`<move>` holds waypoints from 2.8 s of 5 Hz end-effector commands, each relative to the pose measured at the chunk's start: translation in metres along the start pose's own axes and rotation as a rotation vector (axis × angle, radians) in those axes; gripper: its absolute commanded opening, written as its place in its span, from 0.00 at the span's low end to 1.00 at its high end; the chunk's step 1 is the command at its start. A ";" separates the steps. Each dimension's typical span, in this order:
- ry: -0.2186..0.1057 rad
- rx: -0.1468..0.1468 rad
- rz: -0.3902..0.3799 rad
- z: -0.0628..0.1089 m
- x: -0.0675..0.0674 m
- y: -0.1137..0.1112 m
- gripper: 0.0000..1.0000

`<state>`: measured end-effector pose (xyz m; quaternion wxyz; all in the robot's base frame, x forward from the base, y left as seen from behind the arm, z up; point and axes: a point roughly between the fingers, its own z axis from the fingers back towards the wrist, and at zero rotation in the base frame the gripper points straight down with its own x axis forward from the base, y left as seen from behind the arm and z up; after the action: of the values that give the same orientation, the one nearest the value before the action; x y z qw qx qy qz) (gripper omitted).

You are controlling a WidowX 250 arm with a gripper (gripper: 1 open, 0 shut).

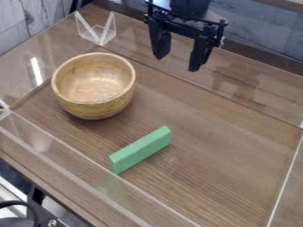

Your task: Put green stick into wooden bowl

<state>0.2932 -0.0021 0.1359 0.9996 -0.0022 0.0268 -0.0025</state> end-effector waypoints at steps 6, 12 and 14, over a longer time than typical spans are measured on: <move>-0.102 0.046 -0.237 -0.033 -0.079 0.025 1.00; -0.208 0.022 -0.285 -0.087 -0.080 0.026 1.00; -0.213 0.010 -0.268 -0.104 -0.072 0.029 1.00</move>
<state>0.2123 0.0249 0.0313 0.9879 -0.0040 -0.0699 -0.1385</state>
